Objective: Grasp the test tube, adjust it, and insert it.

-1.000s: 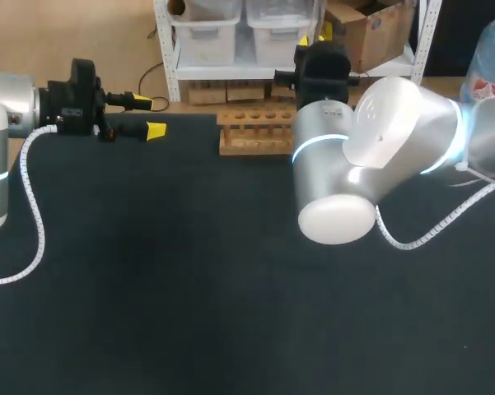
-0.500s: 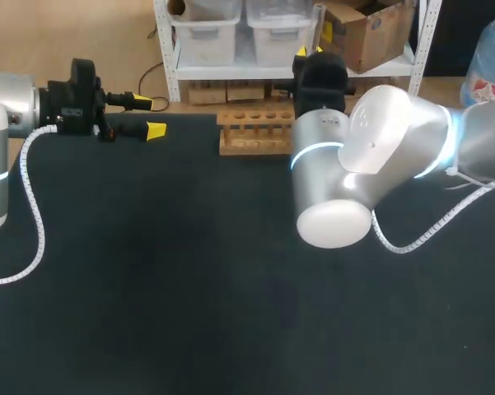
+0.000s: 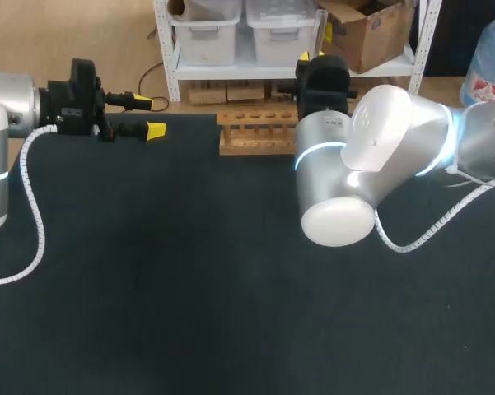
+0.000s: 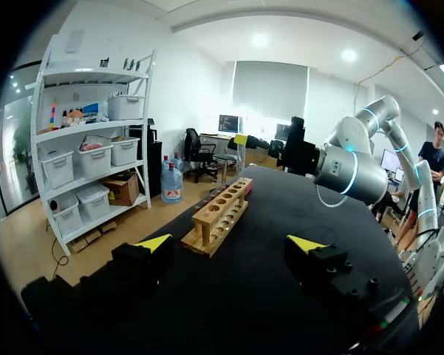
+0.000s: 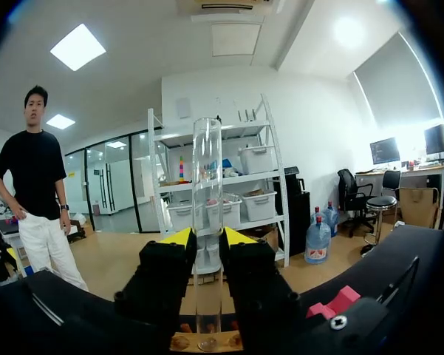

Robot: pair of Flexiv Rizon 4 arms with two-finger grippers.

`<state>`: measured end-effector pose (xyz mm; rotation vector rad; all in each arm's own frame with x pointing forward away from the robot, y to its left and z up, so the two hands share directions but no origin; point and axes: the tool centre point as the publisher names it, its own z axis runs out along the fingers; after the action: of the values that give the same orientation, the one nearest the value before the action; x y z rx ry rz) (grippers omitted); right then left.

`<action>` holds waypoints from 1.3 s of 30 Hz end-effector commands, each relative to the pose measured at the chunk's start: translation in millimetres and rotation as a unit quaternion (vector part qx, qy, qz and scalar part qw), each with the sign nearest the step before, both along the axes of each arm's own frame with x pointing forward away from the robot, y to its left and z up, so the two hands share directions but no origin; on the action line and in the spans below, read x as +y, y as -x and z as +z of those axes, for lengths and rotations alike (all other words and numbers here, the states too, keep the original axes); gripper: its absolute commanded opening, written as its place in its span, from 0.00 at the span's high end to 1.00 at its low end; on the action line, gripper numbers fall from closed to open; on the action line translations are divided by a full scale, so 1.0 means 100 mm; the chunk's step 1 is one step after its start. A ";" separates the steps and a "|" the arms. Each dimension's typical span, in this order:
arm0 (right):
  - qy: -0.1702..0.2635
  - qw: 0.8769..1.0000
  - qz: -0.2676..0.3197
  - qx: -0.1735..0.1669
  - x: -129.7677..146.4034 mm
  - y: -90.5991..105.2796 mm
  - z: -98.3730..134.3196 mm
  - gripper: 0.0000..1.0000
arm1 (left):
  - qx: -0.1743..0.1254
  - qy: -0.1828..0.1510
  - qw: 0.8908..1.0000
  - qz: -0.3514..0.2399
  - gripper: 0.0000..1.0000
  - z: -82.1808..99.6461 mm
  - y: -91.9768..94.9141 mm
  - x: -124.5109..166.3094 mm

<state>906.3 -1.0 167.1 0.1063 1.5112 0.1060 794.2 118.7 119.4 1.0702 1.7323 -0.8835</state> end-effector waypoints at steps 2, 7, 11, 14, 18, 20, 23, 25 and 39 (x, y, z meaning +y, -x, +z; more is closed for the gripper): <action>0.000 0.999 0.044 -0.007 -0.02 -0.03 0.00 1.00 | -0.003 0.002 1.000 0.001 0.00 -0.01 0.01 0.00; -0.005 0.999 0.044 -0.007 -0.02 -0.06 0.00 1.00 | -0.003 0.002 1.000 0.001 0.00 -0.01 0.01 0.00; -0.005 0.999 0.047 -0.004 -0.02 -0.06 -0.02 1.00 | -0.003 0.002 1.000 0.001 0.00 -0.01 0.01 0.00; -0.005 0.999 0.047 -0.002 -0.03 -0.06 -0.05 1.00 | -0.003 0.002 1.000 0.001 0.00 -0.01 0.01 0.00; -0.007 0.999 0.047 -0.001 -0.04 -0.06 -0.06 1.00 | -0.003 0.002 1.000 0.001 0.00 -0.01 0.01 0.00; -0.008 0.999 0.047 0.000 -0.04 -0.06 -0.07 1.00 | -0.003 0.002 1.000 0.001 0.00 -0.01 0.01 0.00; -0.010 0.999 0.049 0.001 -0.03 -0.06 -0.10 1.00 | -0.003 0.002 1.000 0.001 0.00 -0.01 0.01 0.00; -0.013 0.999 0.050 0.005 -0.03 -0.05 -0.13 1.00 | -0.003 0.002 1.000 0.001 0.00 -0.01 0.01 0.00; -0.021 0.998 0.056 0.018 0.02 -0.09 -0.32 1.00 | -0.003 0.002 1.000 0.001 0.00 -0.01 0.01 0.00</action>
<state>911.6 1.8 138.7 0.1302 1.5651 0.1519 794.2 118.7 119.4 1.0702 1.7323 -0.8835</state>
